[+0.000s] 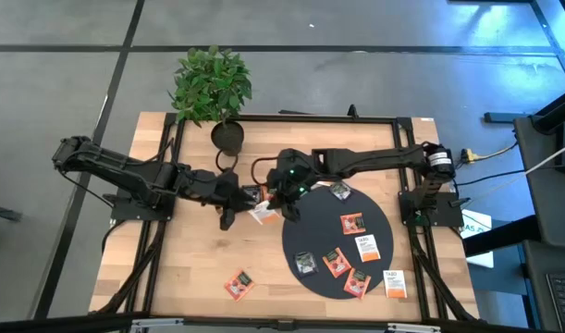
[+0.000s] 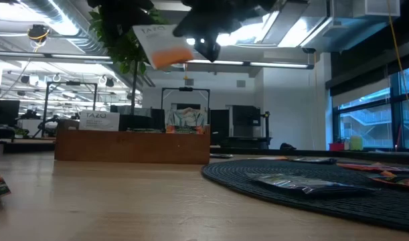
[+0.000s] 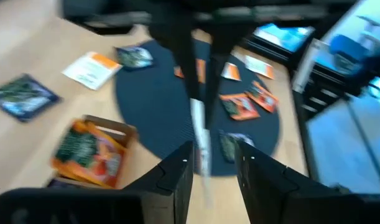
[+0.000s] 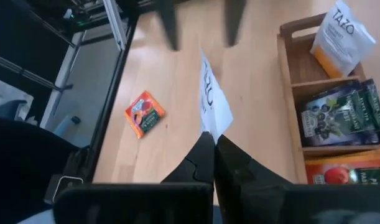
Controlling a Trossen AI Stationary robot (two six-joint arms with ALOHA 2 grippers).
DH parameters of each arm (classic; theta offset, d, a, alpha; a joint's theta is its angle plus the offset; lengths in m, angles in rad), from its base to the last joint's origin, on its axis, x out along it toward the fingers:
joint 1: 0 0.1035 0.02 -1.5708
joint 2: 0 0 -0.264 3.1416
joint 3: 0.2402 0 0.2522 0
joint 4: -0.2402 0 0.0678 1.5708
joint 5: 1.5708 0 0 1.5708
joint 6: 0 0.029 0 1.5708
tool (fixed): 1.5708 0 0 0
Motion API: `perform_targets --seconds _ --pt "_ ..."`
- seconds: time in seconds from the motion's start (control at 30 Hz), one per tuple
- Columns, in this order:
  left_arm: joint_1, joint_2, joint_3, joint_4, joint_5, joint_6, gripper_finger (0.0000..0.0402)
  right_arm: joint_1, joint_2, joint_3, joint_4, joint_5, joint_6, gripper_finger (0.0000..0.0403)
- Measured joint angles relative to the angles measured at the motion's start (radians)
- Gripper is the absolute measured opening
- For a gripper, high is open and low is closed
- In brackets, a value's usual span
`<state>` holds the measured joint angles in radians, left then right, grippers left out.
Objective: Pick & Place Tea
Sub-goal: Put the white tea bag into the left section of the wooden organizer
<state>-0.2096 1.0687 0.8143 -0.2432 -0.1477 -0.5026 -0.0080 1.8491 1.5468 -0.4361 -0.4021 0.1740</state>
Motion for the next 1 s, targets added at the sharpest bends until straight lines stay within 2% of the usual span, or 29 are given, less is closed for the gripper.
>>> perform_targets --seconds 0.1,0.47,0.6,0.8,1.0 --pt "0.000 0.000 0.000 0.000 0.040 0.000 0.0114 0.000 0.013 0.037 -0.009 -0.001 -0.006 0.0002" --pt "-0.001 0.000 0.000 0.000 0.045 -0.028 0.0110 0.001 0.013 0.067 -0.016 -0.002 -0.021 0.0003" --pt "-0.001 0.000 0.000 -0.001 0.056 -0.027 0.0085 0.001 0.013 0.067 -0.014 -0.002 -0.020 0.0004" --pt "-0.001 0.000 0.000 -0.002 0.062 0.015 0.0013 0.001 0.013 0.067 -0.011 -0.002 -0.021 0.0004" --pt "0.002 0.000 0.000 -0.005 0.062 0.026 0.0002 0.000 0.013 0.067 -0.010 -0.003 -0.021 0.0004"
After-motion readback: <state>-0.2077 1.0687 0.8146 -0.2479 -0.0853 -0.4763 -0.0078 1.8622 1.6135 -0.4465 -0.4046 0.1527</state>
